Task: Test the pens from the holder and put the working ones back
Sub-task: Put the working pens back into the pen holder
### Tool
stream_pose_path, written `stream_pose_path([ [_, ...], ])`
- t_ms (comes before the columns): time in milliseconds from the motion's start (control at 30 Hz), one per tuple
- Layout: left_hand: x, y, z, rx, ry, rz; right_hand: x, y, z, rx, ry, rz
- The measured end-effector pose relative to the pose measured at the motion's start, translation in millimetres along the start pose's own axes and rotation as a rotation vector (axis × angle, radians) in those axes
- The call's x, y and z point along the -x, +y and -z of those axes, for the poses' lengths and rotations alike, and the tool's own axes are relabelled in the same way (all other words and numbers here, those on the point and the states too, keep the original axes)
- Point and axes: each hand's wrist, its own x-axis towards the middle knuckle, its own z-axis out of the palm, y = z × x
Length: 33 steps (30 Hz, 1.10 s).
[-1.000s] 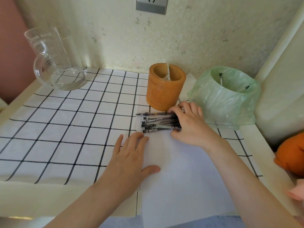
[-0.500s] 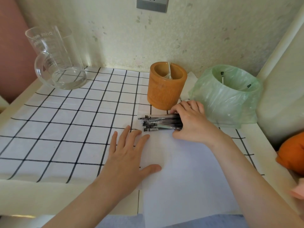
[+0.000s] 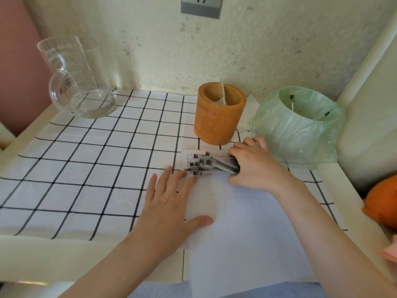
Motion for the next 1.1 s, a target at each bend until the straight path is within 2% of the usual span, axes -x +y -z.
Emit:
stream_pose_path([
  [233,0,1,4,0.088,0.041,0.019,12,-10,13,-0.142,0.121,-0.11],
  [433,-4,0,5,0.185,0.037,0.026,24,-11,22,-0.818,0.168,-0.31],
  [567,-14,-3,16,0.394,0.102,0.049,36,-10,25,-1.15,0.205,-0.441],
  [667,-29,-7,31,0.51,0.157,0.101,46,-12,19,-1.339,0.341,-0.501],
  [800,-59,-8,51,0.651,0.165,0.172,60,-19,11,-1.403,0.561,-0.435],
  [867,-77,-6,55,0.66,0.161,0.165,64,-24,6,-1.394,0.596,-0.436],
  [1100,-125,9,51,0.819,0.071,0.197,64,-32,-6,-1.479,0.418,-0.528],
])
